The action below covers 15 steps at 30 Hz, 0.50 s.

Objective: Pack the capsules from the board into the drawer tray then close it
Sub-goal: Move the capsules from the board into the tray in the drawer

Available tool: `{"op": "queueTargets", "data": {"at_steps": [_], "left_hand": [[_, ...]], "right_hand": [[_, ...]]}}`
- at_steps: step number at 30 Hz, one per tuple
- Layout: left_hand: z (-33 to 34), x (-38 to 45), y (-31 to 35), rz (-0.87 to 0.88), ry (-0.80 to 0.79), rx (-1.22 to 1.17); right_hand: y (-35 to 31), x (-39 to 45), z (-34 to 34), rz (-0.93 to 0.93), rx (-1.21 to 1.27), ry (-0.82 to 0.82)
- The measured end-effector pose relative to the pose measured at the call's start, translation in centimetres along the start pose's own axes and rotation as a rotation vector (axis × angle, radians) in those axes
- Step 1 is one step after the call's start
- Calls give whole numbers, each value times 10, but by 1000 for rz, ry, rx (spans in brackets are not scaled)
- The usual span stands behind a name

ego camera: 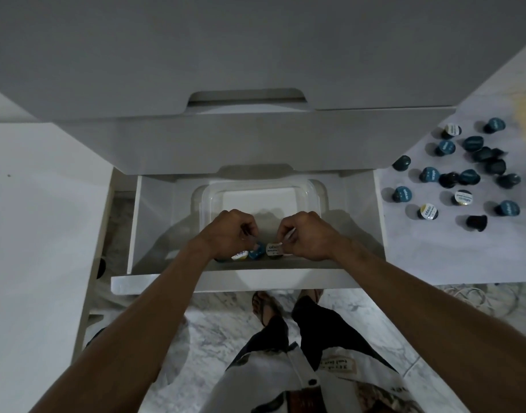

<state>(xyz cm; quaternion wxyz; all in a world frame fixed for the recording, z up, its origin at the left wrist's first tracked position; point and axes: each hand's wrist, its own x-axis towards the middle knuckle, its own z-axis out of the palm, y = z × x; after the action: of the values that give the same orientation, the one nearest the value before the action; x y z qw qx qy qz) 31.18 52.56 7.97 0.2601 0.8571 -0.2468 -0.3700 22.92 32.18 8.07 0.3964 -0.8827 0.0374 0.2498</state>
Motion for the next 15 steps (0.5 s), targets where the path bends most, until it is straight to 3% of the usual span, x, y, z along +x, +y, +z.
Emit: {"op": "queueTargets", "data": {"at_steps": [10,15], "left_hand": [[-7,-8,46,61,311,-95],[7,-9,104,117,439,-174]], "right_hand": [[-10,-41,-42,-10,437,379],[6,-82,-73,-86,474,511]]}}
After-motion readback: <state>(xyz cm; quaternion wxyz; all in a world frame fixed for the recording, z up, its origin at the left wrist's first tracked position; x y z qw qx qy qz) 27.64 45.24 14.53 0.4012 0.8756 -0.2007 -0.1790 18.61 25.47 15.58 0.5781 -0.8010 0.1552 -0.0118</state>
